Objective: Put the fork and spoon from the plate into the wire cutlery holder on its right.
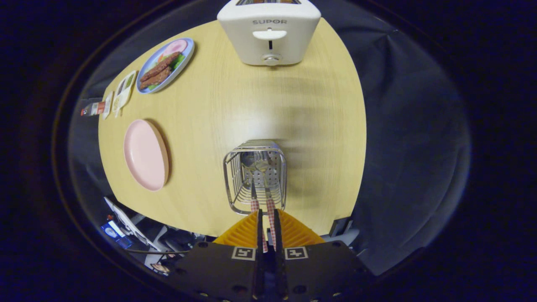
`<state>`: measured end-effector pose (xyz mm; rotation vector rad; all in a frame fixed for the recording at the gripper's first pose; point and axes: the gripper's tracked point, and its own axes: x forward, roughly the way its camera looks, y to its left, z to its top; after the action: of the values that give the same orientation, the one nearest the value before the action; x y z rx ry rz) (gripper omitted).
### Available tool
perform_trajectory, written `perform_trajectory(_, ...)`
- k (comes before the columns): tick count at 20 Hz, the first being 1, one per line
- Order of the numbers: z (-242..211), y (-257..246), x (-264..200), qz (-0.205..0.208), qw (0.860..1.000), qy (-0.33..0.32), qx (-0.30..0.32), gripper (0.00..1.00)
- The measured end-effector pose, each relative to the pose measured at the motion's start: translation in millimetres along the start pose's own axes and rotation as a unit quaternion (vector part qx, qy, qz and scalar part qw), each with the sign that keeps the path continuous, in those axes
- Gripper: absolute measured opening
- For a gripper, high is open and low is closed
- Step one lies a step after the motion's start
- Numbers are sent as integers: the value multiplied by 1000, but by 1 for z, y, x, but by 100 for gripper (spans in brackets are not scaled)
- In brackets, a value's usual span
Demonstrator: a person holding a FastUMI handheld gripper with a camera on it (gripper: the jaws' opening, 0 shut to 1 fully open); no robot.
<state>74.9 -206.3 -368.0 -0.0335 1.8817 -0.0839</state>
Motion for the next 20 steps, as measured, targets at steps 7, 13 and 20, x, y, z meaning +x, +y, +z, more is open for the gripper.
perform_trajectory(7,-3,16,-25,-12,991,-127,44,26)
perform_trajectory(13,-19,61,-57,-65,967,-246,17,62)
perform_trajectory(20,-45,165,-106,-70,929,-363,-17,97)
